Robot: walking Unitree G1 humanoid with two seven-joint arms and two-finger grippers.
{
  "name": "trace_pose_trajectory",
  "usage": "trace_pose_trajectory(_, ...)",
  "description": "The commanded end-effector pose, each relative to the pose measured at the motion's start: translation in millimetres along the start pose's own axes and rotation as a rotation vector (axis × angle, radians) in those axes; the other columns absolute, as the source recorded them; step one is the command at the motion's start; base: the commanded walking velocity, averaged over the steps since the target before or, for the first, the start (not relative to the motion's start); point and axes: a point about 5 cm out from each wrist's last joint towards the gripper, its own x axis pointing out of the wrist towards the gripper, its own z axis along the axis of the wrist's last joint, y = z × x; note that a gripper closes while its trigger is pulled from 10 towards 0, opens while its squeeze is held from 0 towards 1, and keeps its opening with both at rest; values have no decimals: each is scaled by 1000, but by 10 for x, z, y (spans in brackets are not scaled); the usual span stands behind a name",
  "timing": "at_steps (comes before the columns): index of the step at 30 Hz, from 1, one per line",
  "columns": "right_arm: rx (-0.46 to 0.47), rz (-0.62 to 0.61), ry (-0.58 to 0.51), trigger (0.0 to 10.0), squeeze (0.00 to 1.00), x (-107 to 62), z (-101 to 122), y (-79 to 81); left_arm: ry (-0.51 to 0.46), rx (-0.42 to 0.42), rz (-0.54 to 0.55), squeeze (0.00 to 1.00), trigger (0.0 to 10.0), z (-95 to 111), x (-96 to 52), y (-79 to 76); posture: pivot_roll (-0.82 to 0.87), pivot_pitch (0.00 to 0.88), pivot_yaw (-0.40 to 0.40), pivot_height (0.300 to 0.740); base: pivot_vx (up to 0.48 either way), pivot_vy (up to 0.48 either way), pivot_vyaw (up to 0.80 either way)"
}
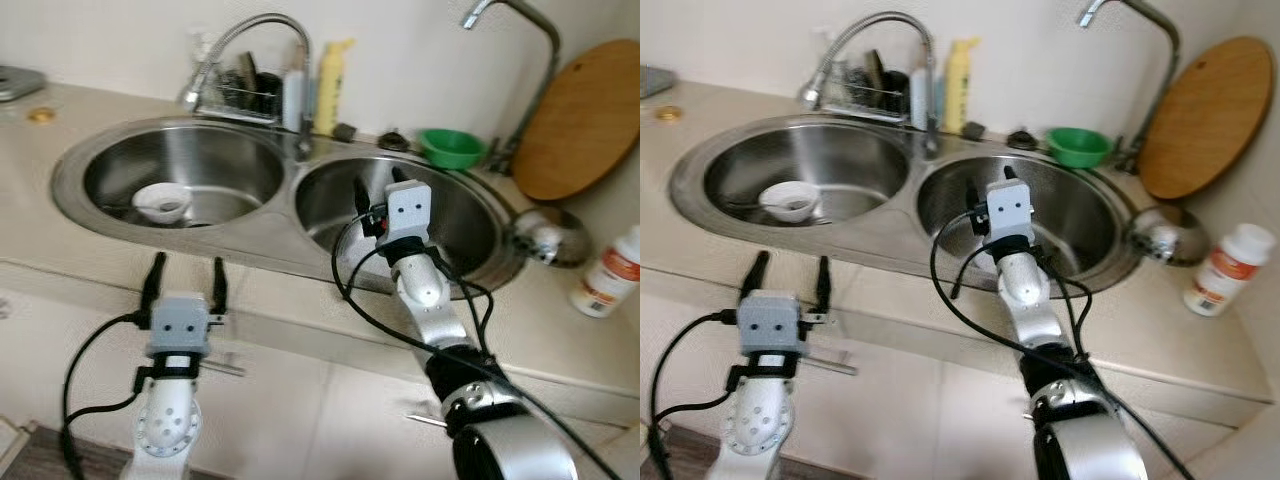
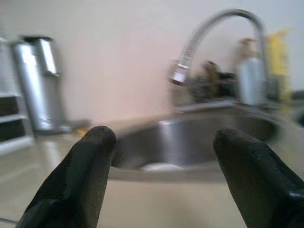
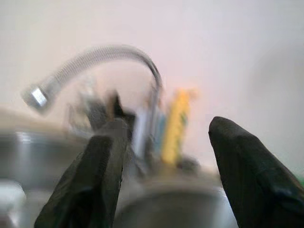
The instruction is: Kitchen organization
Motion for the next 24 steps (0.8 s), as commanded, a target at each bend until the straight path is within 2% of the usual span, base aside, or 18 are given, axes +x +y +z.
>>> trace_pose_trajectory(1, 65, -95, -153, 10000, 0, 93, 398, -105, 39, -47, 117, 0, 10000, -30, 85, 220, 89, 0, -70, 740, 0, 480, 0)
trace_pose_trajectory(2, 69, -101, -163, 10000, 0, 86, 428, -103, 52, -52, 135, 0, 10000, -51, 85, 261, 87, 0, -69, 740, 0, 315, 0)
trace_pose_trajectory(5, 36, -54, -129, 10000, 0, 42, 361, -86, 10, 17, 41, 0, 10000, -10, 27, 143, 93, 0, -77, 740, 0, 97, 0)
trace_pose_trajectory(7, 11, -3, -153, 10000, 0, 45, 399, -34, -42, 26, 19, 0, 10000, 90, 97, 140, 135, 0, -77, 740, 0, 0, 0)
trace_pose_trajectory(8, -37, 57, -172, 10000, 0, 22, 380, 37, -55, 10, 23, 0, 10000, 111, 175, 137, 125, 0, -65, 740, 0, 0, 0)
trace_pose_trajectory(10, -59, 83, -158, 10000, 0, -4, 330, 82, -50, -7, 12, 0, 10000, 95, 214, 84, 120, 0, -63, 740, 0, 0, 0)
trace_pose_trajectory(14, -40, 72, -138, 10000, 0, 23, 375, 111, -65, -5, -56, 0, 10000, 158, 100, -20, 153, 0, -78, 740, 0, 0, 0)
trace_pose_trajectory(20, -36, 89, -150, 10000, 0, 5, 396, 158, -68, -6, -41, 0, 10000, 174, 153, -7, 163, 0, -83, 740, 0, 0, 0)
trace_pose_trajectory(24, -42, 88, -159, 10000, 0, -18, 407, 139, -81, -19, -64, 0, 10000, 213, 158, -72, 154, 0, -79, 740, 0, 401, 0)
